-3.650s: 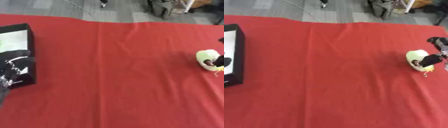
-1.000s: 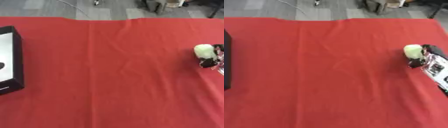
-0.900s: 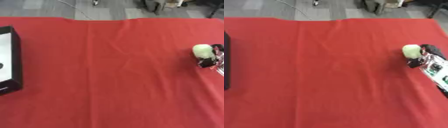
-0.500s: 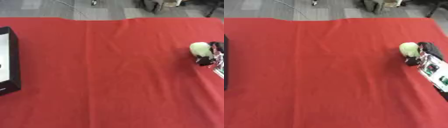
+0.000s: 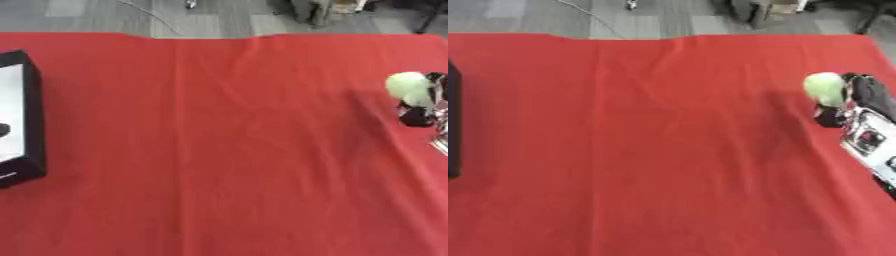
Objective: Pick up the objects with one hand, pass them to the other hand, and then place them into the box on the other side of the table.
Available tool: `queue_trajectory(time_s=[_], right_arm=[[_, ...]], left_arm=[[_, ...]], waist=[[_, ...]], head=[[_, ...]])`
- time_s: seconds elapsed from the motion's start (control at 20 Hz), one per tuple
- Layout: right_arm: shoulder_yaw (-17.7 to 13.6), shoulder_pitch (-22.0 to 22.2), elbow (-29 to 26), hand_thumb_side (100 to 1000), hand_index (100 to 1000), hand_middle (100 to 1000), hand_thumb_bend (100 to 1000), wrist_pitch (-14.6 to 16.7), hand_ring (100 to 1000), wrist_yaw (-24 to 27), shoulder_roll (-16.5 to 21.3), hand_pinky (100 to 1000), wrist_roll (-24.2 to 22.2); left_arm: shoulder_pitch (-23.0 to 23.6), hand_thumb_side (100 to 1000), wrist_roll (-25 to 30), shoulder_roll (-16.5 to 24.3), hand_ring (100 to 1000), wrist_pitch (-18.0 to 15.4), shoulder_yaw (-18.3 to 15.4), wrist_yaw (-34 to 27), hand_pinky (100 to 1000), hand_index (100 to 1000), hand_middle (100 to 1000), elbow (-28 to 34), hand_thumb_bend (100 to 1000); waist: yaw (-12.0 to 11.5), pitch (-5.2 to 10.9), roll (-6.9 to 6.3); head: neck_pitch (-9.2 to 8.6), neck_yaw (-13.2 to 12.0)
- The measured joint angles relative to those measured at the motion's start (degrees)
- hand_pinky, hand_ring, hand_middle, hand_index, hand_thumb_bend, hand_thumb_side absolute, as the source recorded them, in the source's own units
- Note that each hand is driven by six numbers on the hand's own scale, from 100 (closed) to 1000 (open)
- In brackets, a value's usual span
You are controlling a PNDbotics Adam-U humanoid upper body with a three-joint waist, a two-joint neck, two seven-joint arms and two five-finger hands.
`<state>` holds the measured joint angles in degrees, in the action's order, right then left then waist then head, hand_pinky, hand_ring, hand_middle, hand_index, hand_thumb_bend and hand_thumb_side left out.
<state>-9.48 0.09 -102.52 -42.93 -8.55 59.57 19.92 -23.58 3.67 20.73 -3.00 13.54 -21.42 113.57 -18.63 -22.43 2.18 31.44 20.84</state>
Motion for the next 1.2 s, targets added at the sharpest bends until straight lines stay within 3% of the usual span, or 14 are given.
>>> queue_trajectory(time_s=[0.25, 0.65, 0.9, 1.2], right_arm=[[0.4, 2.4, -9.4, 100, 559, 475, 100, 2.4, 586, 1.6, -2.3, 743, 1.8], [5.2, -0.7, -10.9, 100, 551, 472, 100, 12.4, 544, 7.9, -4.6, 728, 5.5], [8.4, -5.8, -10.9, 100, 545, 471, 100, 16.1, 530, 10.1, -7.0, 717, 5.4], [11.8, -13.7, -10.9, 122, 540, 469, 100, 17.7, 519, 13.4, -12.9, 708, 4.3]], left_arm=[[-0.3, 737, -0.3, 1.0, 782, -0.2, 0.0, 0.2, 980, 782, 769, 0.0, 127], [-2.5, 690, -1.2, 5.3, 785, -1.2, -1.0, 0.9, 973, 783, 769, 0.0, 100], [-4.4, 657, -1.8, 8.1, 783, -2.2, -1.4, 2.0, 965, 778, 756, 0.0, 100], [-6.7, 643, -2.1, 12.0, 777, -2.4, -1.4, 3.1, 956, 775, 747, 0.0, 100]], waist=[[0.4, 0.95, -0.20], [0.5, 3.31, -0.83], [0.6, 4.05, -0.70], [0.8, 5.12, 0.01]], head=[[0.26, -1.8], [1.79, -4.6], [2.90, -5.8], [4.21, -7.7]])
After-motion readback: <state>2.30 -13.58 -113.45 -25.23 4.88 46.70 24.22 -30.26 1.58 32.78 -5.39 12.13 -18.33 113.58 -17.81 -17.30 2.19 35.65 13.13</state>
